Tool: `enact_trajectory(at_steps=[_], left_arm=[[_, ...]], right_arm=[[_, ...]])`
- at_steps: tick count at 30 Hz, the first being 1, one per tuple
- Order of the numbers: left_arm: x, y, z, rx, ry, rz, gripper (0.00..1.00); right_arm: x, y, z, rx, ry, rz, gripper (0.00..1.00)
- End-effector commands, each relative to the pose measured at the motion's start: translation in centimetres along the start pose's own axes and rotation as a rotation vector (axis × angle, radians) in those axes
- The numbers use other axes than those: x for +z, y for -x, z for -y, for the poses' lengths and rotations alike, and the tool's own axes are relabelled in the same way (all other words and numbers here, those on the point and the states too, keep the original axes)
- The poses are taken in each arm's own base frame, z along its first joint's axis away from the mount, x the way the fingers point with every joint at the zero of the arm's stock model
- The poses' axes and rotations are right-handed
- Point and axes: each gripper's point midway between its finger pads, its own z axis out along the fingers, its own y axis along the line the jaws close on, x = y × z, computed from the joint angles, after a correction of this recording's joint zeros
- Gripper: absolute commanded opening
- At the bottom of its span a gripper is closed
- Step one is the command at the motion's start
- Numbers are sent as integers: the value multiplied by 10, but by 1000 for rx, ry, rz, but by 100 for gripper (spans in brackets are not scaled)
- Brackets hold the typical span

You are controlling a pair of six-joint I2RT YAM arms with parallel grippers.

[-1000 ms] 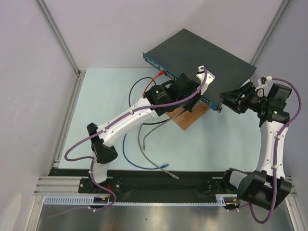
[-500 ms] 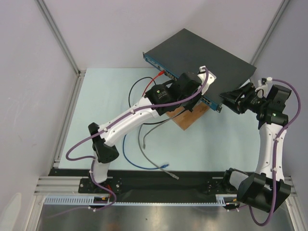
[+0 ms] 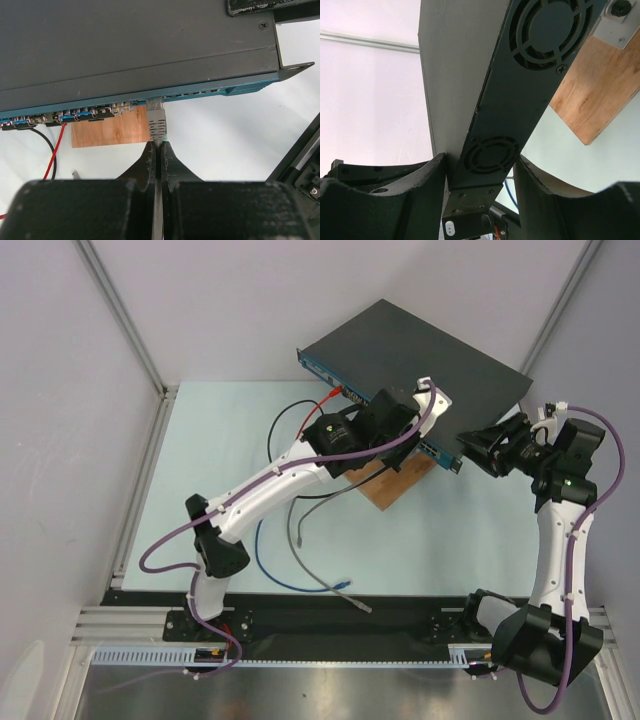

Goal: Insert the plug into the switch port

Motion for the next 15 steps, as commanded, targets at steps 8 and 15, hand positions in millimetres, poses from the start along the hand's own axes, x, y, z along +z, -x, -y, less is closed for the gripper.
enact_trajectory(at_steps=[8, 15], left_arm=[[10, 129, -31, -40, 20, 506, 0], [6, 137, -42, 22, 69, 541, 0]], right_arm=[[9, -38, -16, -75, 99, -140, 0], [9, -37, -16, -85, 99, -143, 0]])
